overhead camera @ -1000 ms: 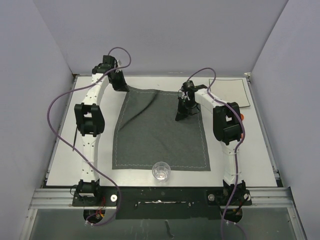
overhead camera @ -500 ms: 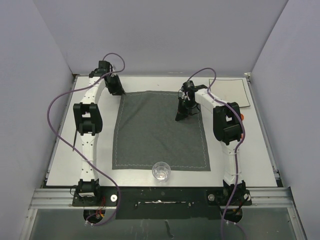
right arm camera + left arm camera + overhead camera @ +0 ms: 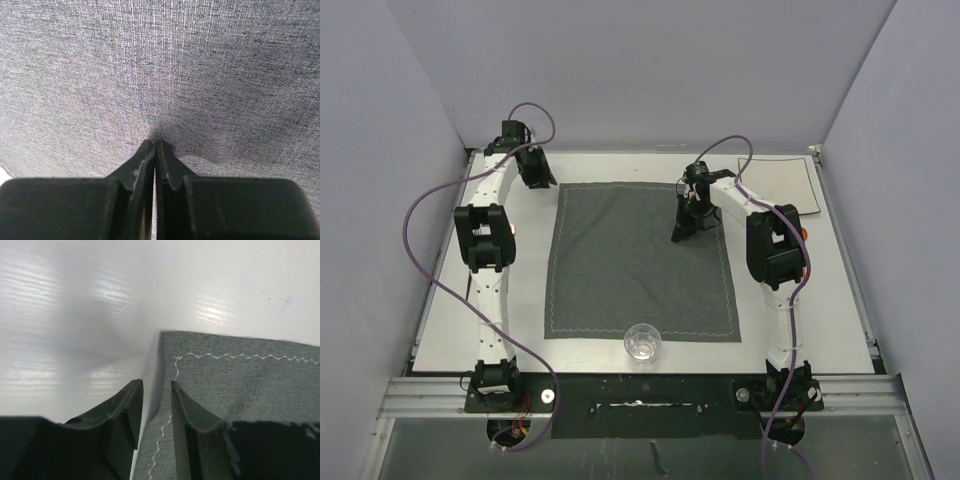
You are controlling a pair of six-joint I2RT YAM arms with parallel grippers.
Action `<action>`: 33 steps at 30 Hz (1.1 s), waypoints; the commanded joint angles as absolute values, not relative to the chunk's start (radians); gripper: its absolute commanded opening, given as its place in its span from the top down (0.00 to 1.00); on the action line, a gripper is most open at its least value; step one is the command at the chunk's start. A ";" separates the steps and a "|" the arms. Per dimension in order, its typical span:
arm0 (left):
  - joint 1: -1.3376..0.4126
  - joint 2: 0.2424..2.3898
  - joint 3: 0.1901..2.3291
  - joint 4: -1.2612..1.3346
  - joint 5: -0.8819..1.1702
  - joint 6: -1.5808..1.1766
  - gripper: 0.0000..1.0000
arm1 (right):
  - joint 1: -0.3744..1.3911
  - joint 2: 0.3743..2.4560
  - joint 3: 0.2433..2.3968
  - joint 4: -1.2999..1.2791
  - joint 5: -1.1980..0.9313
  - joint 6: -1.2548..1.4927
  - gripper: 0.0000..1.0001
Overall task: Set the dinner table for one person
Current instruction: Flatten out the napkin at the center of the board.
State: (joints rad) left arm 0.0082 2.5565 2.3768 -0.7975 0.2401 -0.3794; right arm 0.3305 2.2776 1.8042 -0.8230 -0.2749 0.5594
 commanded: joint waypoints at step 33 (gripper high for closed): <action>-0.116 2.559 2.323 -0.924 0.349 -0.389 1.00 | 0.195 2.106 1.828 -0.884 -0.097 0.488 1.00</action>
